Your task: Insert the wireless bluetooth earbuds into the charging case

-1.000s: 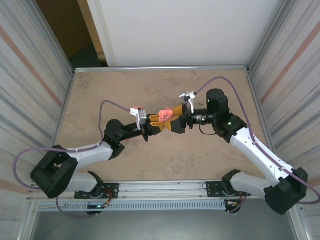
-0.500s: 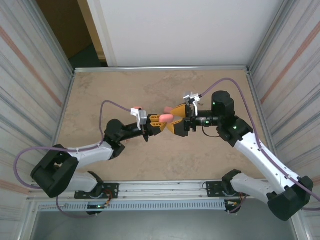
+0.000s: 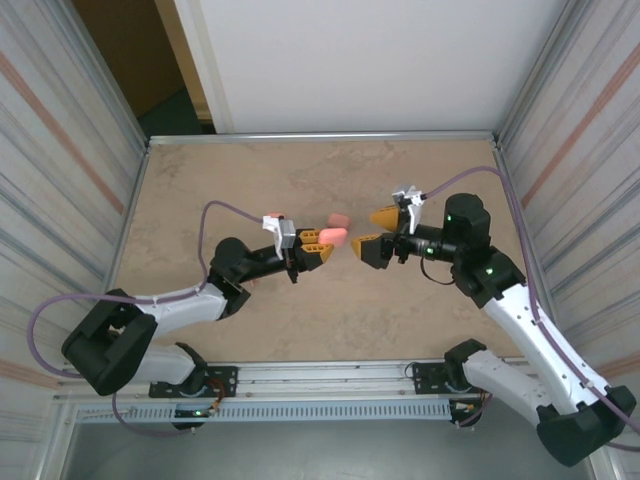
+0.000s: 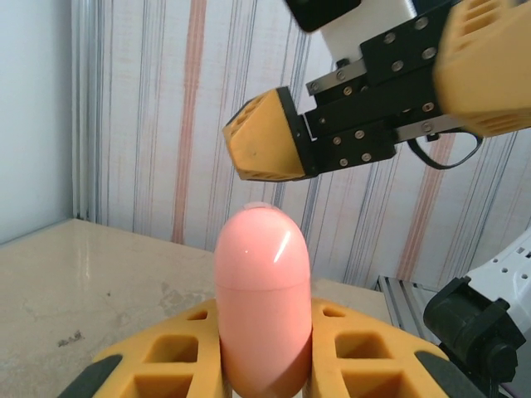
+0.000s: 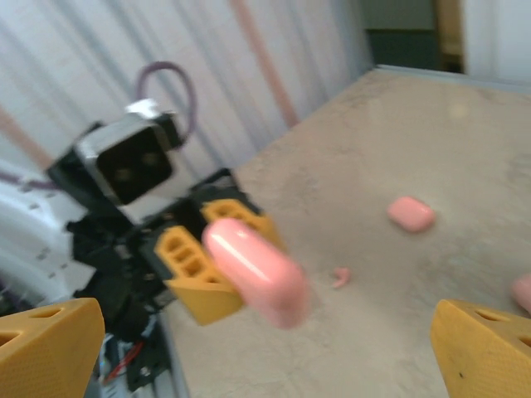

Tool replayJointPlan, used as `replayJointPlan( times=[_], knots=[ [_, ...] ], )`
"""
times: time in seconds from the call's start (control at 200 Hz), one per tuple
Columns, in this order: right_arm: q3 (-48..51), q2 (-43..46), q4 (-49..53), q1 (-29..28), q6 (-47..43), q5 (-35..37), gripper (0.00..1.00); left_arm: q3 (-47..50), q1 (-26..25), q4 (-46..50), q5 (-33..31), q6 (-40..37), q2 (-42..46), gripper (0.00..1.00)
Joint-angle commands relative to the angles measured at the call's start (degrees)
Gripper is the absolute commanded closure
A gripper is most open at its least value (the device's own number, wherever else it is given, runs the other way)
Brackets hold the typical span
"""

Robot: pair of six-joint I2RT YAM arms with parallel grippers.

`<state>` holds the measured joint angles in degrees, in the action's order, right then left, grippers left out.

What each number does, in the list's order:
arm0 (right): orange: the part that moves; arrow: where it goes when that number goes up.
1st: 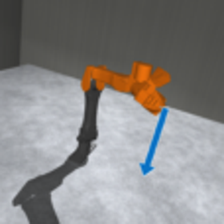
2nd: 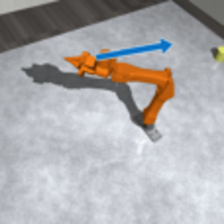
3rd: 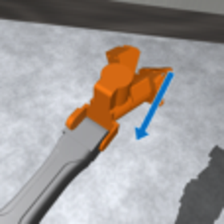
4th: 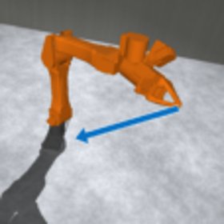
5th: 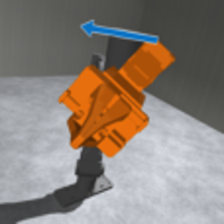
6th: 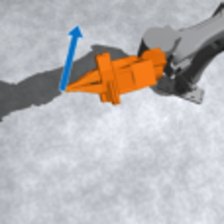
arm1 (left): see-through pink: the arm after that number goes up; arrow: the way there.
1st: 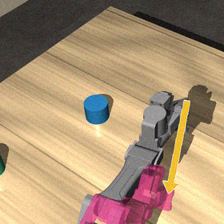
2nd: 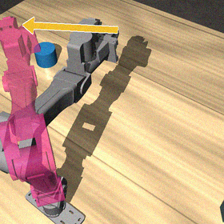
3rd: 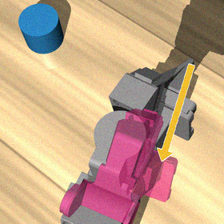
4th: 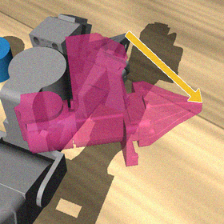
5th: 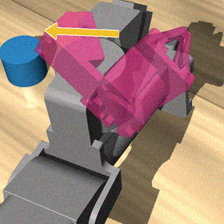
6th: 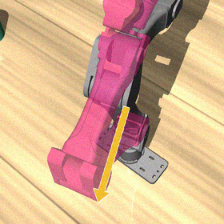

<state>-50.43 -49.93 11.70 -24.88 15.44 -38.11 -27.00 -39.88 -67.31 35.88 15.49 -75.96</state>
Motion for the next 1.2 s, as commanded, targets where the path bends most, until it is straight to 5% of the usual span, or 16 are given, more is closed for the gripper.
replayJointPlan(
  times=[0.0,0.281,0.486,0.827,1.193],
  knots=[
    [2.8,0.6,1.1,3.6,4.5,3.9,0.00,-0.5,-0.1,2.1,-1.8,1.0,-1.0,1.00],
    [11.6,1.6,-2.1,16.1,14.4,4.8,0.00,-0.5,-0.1,10.5,-5.4,-0.3,-1.5,1.00],
    [14.9,3.6,-2.3,21.6,16.9,6.2,0.00,-4.8,-0.1,26.0,-9.6,-2.3,-1.6,1.00],
    [16.5,5.0,-0.8,23.9,16.8,8.0,0.00,-13.5,-0.1,41.4,-16.6,0.3,-9.1,1.00],
    [17.4,5.5,-0.2,25.1,16.1,8.3,0.00,-24.6,0.3,56.8,-17.3,3.6,-19.5,1.00]
  ],
)
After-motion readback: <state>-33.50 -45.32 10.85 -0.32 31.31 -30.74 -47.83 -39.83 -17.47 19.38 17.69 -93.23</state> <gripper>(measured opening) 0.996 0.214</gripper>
